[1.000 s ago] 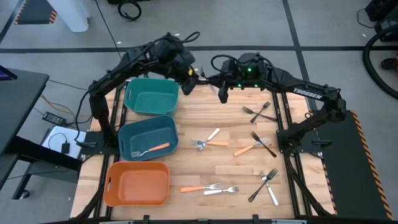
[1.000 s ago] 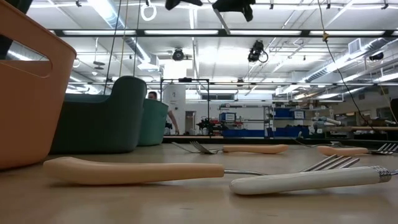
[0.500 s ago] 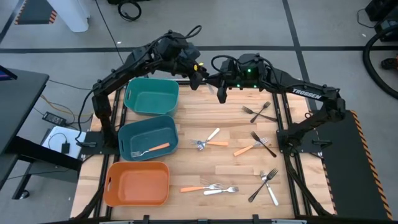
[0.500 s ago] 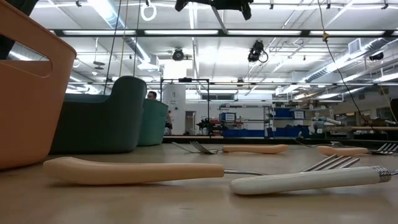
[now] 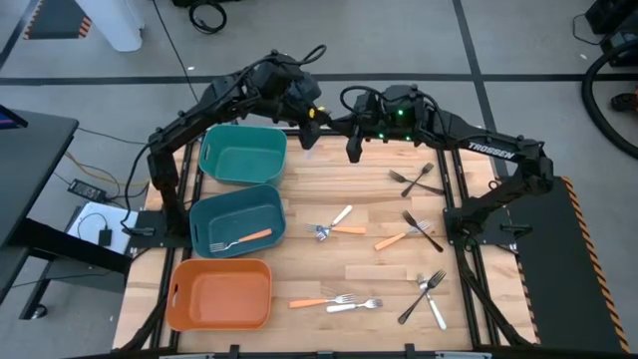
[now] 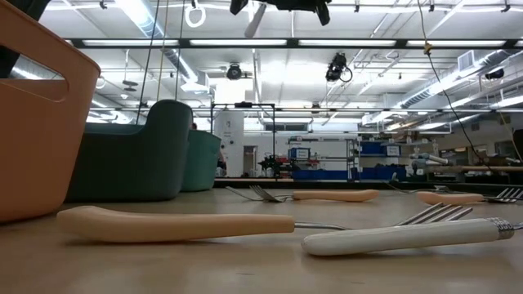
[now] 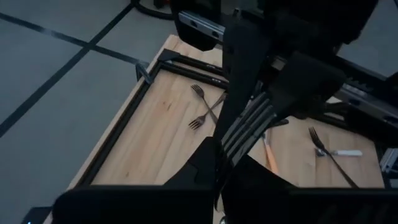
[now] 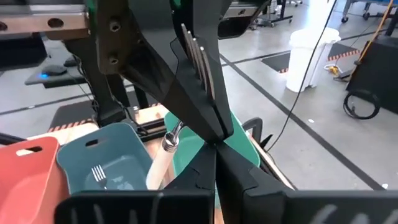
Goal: Sort silverware by color (type)
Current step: Put the white fork into the green bin
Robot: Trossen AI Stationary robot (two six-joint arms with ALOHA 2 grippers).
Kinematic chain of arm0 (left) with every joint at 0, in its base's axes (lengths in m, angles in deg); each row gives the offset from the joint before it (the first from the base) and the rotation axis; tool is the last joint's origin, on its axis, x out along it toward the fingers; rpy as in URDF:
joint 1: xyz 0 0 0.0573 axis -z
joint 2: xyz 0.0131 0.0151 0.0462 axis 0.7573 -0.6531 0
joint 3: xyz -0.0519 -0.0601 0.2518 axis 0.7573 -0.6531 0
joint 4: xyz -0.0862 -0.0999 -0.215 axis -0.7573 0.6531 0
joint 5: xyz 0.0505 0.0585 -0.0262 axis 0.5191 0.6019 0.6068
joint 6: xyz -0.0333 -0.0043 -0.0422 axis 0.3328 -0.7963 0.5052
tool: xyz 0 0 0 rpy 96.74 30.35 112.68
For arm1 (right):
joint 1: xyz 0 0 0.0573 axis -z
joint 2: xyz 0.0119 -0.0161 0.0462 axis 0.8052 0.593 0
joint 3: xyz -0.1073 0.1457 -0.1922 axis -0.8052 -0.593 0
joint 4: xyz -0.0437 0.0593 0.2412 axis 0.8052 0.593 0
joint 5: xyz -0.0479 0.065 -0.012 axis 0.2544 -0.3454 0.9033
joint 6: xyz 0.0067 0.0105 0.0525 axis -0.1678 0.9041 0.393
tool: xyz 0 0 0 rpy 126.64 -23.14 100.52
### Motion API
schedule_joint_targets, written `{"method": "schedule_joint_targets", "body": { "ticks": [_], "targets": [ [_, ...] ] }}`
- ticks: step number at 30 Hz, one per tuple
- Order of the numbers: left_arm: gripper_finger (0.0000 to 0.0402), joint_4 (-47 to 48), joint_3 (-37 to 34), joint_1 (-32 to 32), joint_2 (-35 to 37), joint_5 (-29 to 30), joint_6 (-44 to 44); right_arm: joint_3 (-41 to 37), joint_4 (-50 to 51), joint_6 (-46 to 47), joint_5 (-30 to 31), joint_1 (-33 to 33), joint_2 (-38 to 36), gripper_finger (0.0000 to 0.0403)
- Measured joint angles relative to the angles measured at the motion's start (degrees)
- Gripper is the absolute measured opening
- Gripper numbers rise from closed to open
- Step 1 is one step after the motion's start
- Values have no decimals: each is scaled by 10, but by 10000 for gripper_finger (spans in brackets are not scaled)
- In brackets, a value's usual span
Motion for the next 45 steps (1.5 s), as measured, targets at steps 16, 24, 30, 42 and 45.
{"method": "schedule_joint_targets", "body": {
  "ticks": [16, 24, 30, 42, 45],
  "targets": [
    [9, 307, -9, -111, 4, 168, -164, 0, 5, 1, 0, 0, 0, 53],
    [10, 288, -118, -176, 5, 168, -150, 0, 22, 2, -2, 0, 0, 52],
    [17, 254, -270, -187, 6, 166, -177, 0, 34, 3, -2, 0, 0, 52],
    [19, 152, -422, -178, 6, 163, -182, 0, 38, 1, -2, 0, 0, 52],
    [20, 132, -433, -177, 6, 163, -182, 0, 38, 1, -2, 0, 0, 52]
  ]
}}
